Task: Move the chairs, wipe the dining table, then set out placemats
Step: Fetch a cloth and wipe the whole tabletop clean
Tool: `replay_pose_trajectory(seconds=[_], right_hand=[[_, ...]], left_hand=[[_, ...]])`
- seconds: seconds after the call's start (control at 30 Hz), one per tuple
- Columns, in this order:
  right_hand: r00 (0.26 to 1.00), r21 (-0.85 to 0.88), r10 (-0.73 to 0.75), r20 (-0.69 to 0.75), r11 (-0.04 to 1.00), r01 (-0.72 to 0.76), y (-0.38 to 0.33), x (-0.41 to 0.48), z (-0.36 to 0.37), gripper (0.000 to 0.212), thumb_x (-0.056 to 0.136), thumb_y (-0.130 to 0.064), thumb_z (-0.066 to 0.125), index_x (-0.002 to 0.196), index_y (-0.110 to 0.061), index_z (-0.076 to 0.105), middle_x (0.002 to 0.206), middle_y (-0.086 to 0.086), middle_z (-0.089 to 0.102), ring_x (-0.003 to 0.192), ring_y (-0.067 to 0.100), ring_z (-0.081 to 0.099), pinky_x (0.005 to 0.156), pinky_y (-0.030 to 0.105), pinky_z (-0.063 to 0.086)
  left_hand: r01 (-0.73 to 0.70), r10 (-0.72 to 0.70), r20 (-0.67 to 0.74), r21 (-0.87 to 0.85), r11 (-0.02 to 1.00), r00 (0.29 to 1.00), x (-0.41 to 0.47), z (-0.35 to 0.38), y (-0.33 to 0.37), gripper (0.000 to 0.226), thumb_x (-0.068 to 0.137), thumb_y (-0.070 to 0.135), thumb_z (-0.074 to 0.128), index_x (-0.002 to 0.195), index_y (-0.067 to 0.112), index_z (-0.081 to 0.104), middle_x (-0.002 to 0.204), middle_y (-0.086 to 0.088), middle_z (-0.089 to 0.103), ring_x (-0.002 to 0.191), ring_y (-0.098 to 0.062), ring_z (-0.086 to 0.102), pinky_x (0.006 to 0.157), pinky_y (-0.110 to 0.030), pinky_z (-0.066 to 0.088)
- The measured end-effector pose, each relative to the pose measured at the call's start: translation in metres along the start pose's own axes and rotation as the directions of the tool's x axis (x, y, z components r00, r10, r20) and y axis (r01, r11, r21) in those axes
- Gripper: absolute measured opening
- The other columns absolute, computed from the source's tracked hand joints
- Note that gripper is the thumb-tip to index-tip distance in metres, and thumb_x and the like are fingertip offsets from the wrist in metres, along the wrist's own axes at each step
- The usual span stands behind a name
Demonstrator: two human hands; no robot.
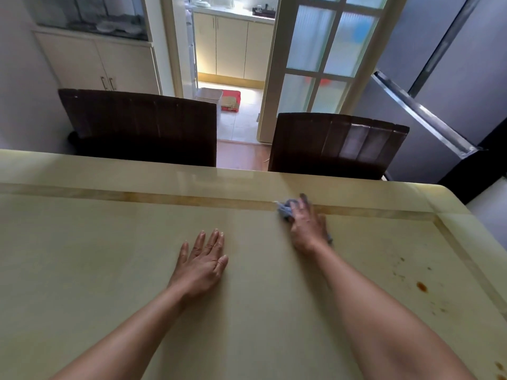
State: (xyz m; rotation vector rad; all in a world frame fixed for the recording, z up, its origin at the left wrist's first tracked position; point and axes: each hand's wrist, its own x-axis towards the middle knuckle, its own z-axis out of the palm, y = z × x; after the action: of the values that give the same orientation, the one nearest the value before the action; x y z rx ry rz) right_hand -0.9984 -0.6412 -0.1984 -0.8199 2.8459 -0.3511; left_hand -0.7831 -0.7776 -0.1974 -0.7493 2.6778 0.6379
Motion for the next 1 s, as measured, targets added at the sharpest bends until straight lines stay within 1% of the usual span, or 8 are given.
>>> replay_pose_trajectory(seconds=[0.1,0.2,0.43,0.57,0.67,0.8,0.9,1.0], right_hand=[[0.993,0.013,0.117,-0.035,0.993,-0.116,0.032,0.000,-0.005,0.055,0.098,-0.016,0.028,0.150,-0.026,0.017,0.160,-0.006,0.004,0.147,0.017,0.000,0.118,0.043,0.005],[0.990,0.007,0.122,-0.065,0.993,-0.122,0.031,0.003,0.000,0.054,0.099,-0.017,0.028,0.151,-0.024,0.016,0.160,-0.004,0.006,0.147,0.018,-0.001,0.118,0.044,0.001],[0.980,0.009,0.167,-0.107,0.986,-0.167,0.019,0.013,0.002,0.052,0.098,-0.014,0.027,0.150,-0.022,0.019,0.159,-0.001,0.011,0.147,0.021,0.002,0.119,0.043,0.001],[0.989,0.040,0.070,-0.130,0.997,-0.066,-0.023,0.031,0.008,0.052,0.091,-0.009,0.035,0.142,-0.015,0.028,0.153,0.007,0.024,0.143,0.027,0.013,0.118,0.040,0.012],[0.995,0.152,-0.102,0.004,0.983,0.100,-0.077,0.041,0.015,0.057,0.089,-0.006,0.037,0.144,-0.011,0.025,0.157,0.011,0.014,0.146,0.026,0.006,0.119,0.038,0.004],[0.942,0.223,-0.324,0.086,0.928,0.299,-0.114,0.064,0.023,0.056,0.084,0.003,0.038,0.135,-0.020,0.040,0.156,0.006,0.021,0.147,0.025,0.003,0.119,0.041,-0.002],[0.928,0.141,-0.354,0.118,0.931,0.337,-0.115,0.083,0.023,0.061,0.088,0.000,0.039,0.143,-0.027,0.033,0.159,0.003,0.009,0.147,0.025,-0.001,0.118,0.041,-0.005],[0.954,0.076,-0.282,0.097,0.958,0.276,-0.107,0.099,0.018,0.066,0.091,-0.002,0.033,0.149,-0.031,0.020,0.160,0.000,0.004,0.148,0.023,-0.002,0.119,0.041,-0.004]], left_hand=[[0.016,-0.014,-0.025,0.063,0.998,1.000,-0.002,0.001,0.003,0.057,0.102,0.040,0.012,0.148,0.025,-0.017,0.155,0.012,-0.024,0.143,-0.010,-0.025,0.115,-0.039,-0.017],[-0.004,0.015,-0.068,0.151,0.989,0.998,0.010,-0.010,0.009,0.056,0.102,0.040,0.010,0.147,0.025,-0.020,0.154,0.011,-0.027,0.142,-0.012,-0.027,0.114,-0.039,-0.018],[0.001,-0.001,-0.004,0.072,0.997,1.000,0.054,-0.019,0.024,0.058,0.102,0.039,0.013,0.150,0.022,-0.015,0.156,0.007,-0.023,0.144,-0.016,-0.024,0.115,-0.042,-0.017],[0.002,-0.002,-0.013,0.058,0.998,1.000,0.055,-0.016,0.023,0.059,0.102,0.040,0.014,0.149,0.023,-0.017,0.155,0.009,-0.027,0.143,-0.015,-0.027,0.115,-0.042,-0.019],[0.012,-0.010,-0.029,0.066,0.998,1.000,0.055,-0.016,0.023,0.059,0.102,0.040,0.015,0.149,0.024,-0.017,0.155,0.009,-0.026,0.143,-0.014,-0.026,0.115,-0.041,-0.018],[0.013,-0.011,-0.037,0.059,0.998,0.999,0.057,-0.015,0.024,0.059,0.101,0.042,0.014,0.148,0.025,-0.018,0.155,0.010,-0.024,0.143,-0.013,-0.026,0.115,-0.040,-0.019],[0.009,-0.007,-0.032,0.061,0.998,0.999,0.057,-0.015,0.023,0.058,0.102,0.042,0.014,0.147,0.027,-0.019,0.155,0.012,-0.026,0.142,-0.011,-0.026,0.114,-0.039,-0.019],[0.008,-0.006,-0.036,0.042,0.999,0.999,0.057,-0.017,0.019,0.058,0.102,0.041,0.014,0.147,0.028,-0.019,0.151,0.014,-0.029,0.140,-0.008,-0.028,0.114,-0.038,-0.019]])
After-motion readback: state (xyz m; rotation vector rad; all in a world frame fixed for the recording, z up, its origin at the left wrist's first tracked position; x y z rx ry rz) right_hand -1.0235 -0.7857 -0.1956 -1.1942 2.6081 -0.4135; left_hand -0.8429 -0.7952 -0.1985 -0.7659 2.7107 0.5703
